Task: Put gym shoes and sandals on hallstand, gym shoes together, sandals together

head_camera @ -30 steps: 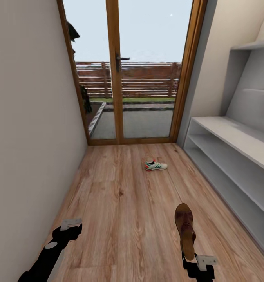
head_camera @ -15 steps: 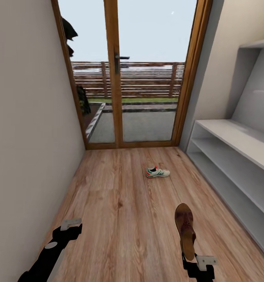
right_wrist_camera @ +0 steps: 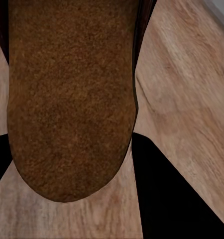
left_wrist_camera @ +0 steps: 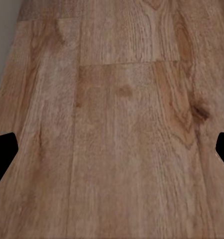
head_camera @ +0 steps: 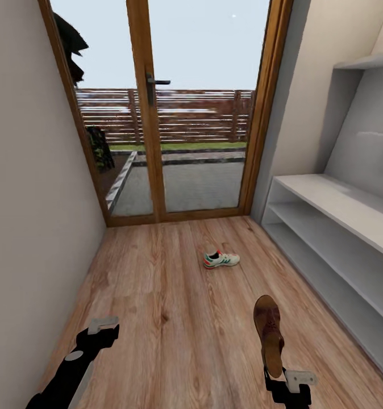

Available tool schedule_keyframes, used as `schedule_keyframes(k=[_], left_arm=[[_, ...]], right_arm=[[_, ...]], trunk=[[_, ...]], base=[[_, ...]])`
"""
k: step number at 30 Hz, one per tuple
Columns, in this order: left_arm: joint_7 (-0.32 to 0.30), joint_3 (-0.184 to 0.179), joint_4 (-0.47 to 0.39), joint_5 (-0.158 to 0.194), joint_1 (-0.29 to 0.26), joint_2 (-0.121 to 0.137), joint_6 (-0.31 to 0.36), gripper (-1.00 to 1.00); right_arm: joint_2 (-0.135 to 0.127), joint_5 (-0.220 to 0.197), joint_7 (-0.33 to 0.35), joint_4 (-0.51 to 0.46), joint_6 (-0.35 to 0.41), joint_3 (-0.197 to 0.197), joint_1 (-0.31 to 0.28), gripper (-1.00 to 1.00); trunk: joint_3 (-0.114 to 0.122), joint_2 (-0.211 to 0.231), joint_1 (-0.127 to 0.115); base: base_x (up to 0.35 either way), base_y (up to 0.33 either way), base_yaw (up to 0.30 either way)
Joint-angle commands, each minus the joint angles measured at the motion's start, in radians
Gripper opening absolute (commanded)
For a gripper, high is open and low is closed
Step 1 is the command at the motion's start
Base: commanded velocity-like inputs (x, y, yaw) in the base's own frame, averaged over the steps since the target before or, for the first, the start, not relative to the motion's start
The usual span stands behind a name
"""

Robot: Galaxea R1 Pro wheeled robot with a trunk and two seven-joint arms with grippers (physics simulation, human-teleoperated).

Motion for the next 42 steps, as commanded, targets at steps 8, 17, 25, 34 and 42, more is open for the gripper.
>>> schedule_keyframes(k=[8, 17, 25, 34, 42], left_arm=[[0.002, -0.001, -0.002, 0.0, 0.0, 0.0, 0.005, 1.0], [0.002, -0.001, -0.001, 0.0, 0.0, -0.001, 0.007, 1.0], [0.002, -0.001, 0.0, 0.0, 0.0, -0.001, 0.006, 1.0], [0.001, -0.002, 0.0, 0.0, 0.0, -0.001, 0.005, 1.0], [0.001, -0.002, -0.001, -0.001, 0.0, -0.001, 0.005, 1.0]], right_arm=[[0.0, -0.003, 0.0, 0.001, -0.002, 0.0, -0.001, -1.0], [0.0, -0.003, 0.0, 0.001, -0.002, 0.0, -0.001, -1.0], [0.0, -0.003, 0.0, 0.001, -0.002, 0.0, -0.001, -1.0], [0.0, -0.003, 0.0, 0.005, -0.002, 0.0, -0.001, -1.0], [0.0, -0.003, 0.0, 0.012, -0.002, 0.0, -0.001, -1.0]], trunk=[[-0.001, 0.0, 0.0], [-0.001, 0.0, 0.0], [-0.001, 0.0, 0.0], [-0.001, 0.0, 0.0], [-0.001, 0.0, 0.0]], base=[[0.27, 0.198, -0.297], [0.257, 0.224, -0.3], [0.307, 0.153, -0.3], [0.325, 0.046, -0.3], [0.137, 0.001, -0.3]])
